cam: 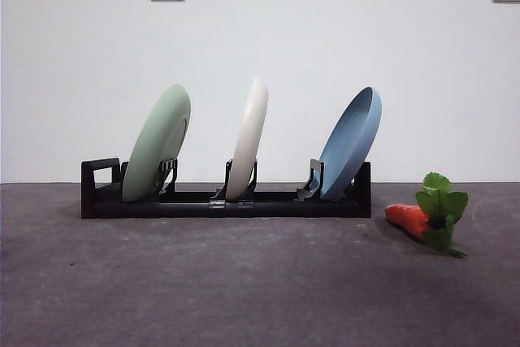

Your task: Take the green plate from the plate rack,put the plate on the table,take the carrot from the table,put the carrot in the plate

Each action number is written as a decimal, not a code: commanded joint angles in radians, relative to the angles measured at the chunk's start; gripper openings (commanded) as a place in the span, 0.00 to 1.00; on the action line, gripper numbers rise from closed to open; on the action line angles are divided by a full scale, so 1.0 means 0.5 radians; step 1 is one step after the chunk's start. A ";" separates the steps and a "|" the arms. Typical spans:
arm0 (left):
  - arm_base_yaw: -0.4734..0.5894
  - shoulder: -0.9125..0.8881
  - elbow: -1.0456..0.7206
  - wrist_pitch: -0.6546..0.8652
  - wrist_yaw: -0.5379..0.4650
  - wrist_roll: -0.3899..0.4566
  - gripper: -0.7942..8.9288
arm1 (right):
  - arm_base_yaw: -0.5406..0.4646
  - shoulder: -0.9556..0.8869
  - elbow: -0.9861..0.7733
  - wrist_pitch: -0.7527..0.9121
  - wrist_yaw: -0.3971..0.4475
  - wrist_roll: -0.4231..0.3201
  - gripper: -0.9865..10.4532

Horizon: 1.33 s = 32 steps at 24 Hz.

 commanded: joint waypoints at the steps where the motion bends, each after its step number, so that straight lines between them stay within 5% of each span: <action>1: 0.005 0.046 0.140 -0.068 0.087 -0.027 0.07 | 0.003 0.141 0.171 -0.095 -0.096 -0.030 0.08; 8: 0.005 0.275 0.517 -0.301 0.329 0.069 0.07 | 0.003 0.547 0.661 -0.564 -0.369 -0.348 0.08; 15: 0.005 0.575 0.877 -0.689 0.621 0.343 0.07 | 0.005 0.924 1.155 -1.190 -0.510 -0.741 0.08; 23: 0.005 0.867 1.177 -1.222 0.805 0.706 0.07 | 0.006 1.169 1.413 -1.698 -0.524 -1.008 0.08; 26: 0.005 0.926 1.209 -1.288 0.798 0.723 0.08 | 0.006 1.193 1.413 -1.712 -0.522 -1.007 0.10; 28: 0.005 0.943 1.209 -1.290 0.783 0.706 0.24 | 0.006 1.199 1.413 -1.704 -0.522 -1.007 0.24; 30: 0.005 0.951 1.209 -1.290 0.739 0.706 0.60 | 0.006 1.199 1.413 -1.691 -0.518 -0.993 0.52; 32: 0.005 0.951 1.209 -1.276 0.732 0.706 0.67 | 0.006 1.199 1.413 -1.690 -0.518 -0.983 0.64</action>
